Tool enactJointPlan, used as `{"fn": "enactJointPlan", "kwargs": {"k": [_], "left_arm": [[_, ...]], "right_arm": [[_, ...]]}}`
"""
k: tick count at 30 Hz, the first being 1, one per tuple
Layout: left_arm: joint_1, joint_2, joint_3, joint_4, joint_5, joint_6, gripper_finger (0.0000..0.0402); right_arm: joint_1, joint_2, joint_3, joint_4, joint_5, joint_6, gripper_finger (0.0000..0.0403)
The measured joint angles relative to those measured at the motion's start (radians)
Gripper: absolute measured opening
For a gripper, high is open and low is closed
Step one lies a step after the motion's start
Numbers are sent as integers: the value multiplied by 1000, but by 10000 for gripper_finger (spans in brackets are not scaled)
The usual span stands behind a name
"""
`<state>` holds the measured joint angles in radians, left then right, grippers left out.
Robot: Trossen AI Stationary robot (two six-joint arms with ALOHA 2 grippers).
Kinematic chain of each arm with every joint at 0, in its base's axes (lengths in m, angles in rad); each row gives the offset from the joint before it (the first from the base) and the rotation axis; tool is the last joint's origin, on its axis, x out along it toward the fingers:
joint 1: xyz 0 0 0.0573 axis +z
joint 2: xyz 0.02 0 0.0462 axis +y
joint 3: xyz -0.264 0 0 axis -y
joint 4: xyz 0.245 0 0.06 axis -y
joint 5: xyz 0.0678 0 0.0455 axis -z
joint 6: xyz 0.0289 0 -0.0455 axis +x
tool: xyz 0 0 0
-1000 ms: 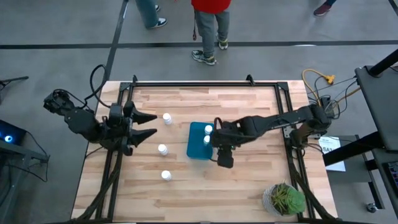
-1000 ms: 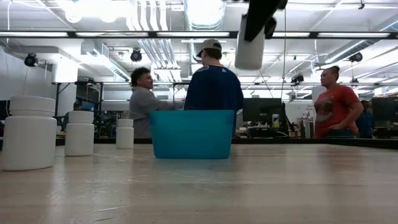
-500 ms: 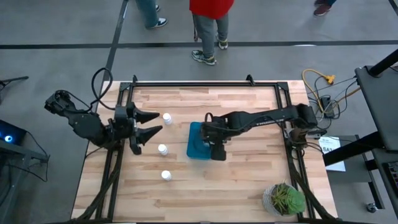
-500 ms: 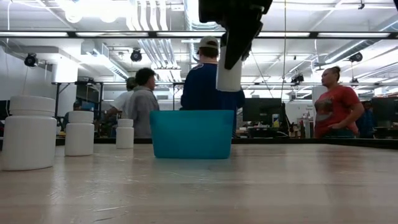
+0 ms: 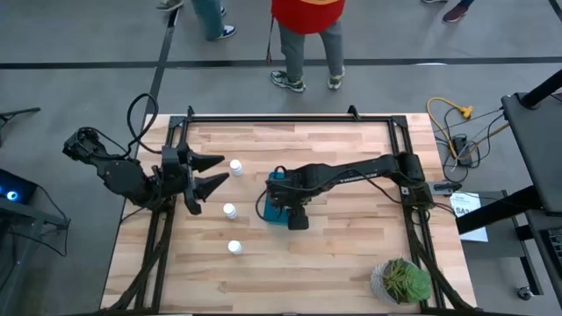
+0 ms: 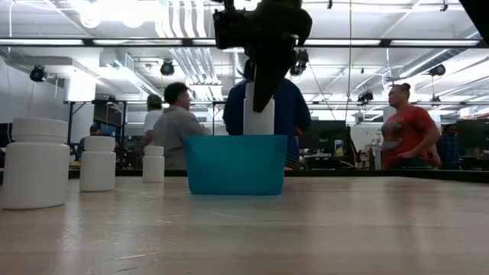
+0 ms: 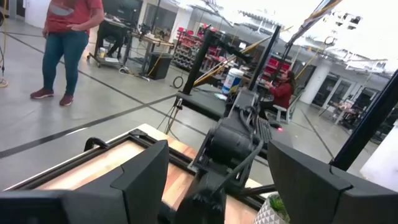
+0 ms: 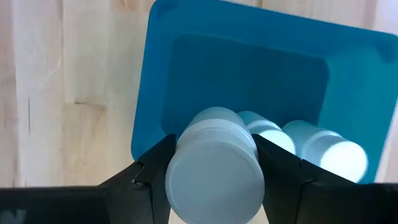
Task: Pick and place pill bottles into a basket
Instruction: Put the white medicine bottle into the container
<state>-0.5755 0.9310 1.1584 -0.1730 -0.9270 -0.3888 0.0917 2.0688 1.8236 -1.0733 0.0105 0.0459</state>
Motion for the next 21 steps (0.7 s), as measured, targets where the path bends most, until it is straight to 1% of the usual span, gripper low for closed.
{"fn": "enactJointPlan", "kwargs": {"k": [5,10,15,21], "left_arm": [[0,3,0,7,-2,2,256],[0,3,0,7,-1,3,256],[0,2,0,7,-1,6,256],[0,2,0,7,-1,7,256]], "right_arm": [[0,13,-25,18,-12,-20,168],[0,16,-78,88,-41,-18,168],[0,16,-111,142,-46,-3,168],[-3,16,-145,168,-46,1,168]]}}
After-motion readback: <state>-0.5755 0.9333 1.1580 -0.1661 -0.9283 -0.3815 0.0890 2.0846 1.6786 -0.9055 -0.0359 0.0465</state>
